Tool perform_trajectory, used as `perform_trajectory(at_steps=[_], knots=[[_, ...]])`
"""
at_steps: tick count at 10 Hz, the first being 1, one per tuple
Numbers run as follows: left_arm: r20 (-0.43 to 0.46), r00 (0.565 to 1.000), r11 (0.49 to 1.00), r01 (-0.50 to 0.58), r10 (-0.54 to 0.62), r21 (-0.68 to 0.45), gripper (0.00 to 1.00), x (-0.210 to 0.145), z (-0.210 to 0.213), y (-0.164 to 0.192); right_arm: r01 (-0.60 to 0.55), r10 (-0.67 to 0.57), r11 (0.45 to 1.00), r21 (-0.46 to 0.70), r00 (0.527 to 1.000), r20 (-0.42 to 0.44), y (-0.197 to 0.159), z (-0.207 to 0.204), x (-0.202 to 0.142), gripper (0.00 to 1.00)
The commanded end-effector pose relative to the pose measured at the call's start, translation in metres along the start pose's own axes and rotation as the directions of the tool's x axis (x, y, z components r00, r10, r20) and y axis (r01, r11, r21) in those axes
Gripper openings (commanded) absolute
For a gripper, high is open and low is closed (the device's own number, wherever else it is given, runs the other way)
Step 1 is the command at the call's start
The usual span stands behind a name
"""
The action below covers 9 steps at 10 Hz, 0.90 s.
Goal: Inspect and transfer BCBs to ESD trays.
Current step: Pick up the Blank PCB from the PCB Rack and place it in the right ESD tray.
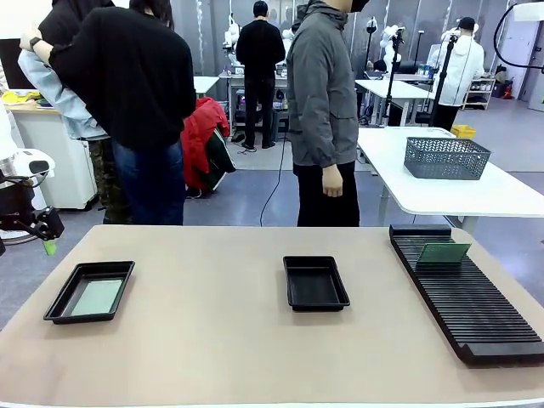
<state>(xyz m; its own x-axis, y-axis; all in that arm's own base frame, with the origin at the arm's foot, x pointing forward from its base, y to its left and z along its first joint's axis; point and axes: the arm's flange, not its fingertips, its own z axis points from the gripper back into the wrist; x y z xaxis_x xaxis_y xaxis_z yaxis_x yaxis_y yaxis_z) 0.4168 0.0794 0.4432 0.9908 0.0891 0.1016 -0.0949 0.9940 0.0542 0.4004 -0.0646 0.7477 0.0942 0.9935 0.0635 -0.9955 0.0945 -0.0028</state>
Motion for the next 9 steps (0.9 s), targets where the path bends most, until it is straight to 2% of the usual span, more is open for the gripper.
perform_trajectory(at_steps=[1, 3, 4, 9], knots=[[0.003, 1.0, 1.0, 0.0, 0.0, 0.001, 1.0, 0.0007, -0.001, -0.0001, -0.091, 0.091, 0.996, 0.001, 0.996, 0.021, -0.0045, -0.0032, -0.0137, 1.0], [0.003, 1.0, 1.0, 0.0, 0.0, 0.001, 1.0, 0.0007, -0.001, -0.0001, -0.038, 0.04, 0.999, -0.03, 0.997, 0.071, -0.0048, -0.0052, -0.0121, 1.0], [0.003, 1.0, 1.0, 0.0, 0.0, 0.001, 1.0, 0.0007, -0.001, -0.0001, -0.066, 0.066, 0.998, 0.002, 0.998, 0.01, -0.0028, -0.0024, -0.01, 1.0], [0.003, 1.0, 1.0, 0.0, 0.0, 0.001, 1.0, 0.0007, -0.001, -0.0001, -0.066, 0.066, 0.998, 0.002, 0.998, 0.01, -0.0028, -0.0024, -0.01, 1.0]])
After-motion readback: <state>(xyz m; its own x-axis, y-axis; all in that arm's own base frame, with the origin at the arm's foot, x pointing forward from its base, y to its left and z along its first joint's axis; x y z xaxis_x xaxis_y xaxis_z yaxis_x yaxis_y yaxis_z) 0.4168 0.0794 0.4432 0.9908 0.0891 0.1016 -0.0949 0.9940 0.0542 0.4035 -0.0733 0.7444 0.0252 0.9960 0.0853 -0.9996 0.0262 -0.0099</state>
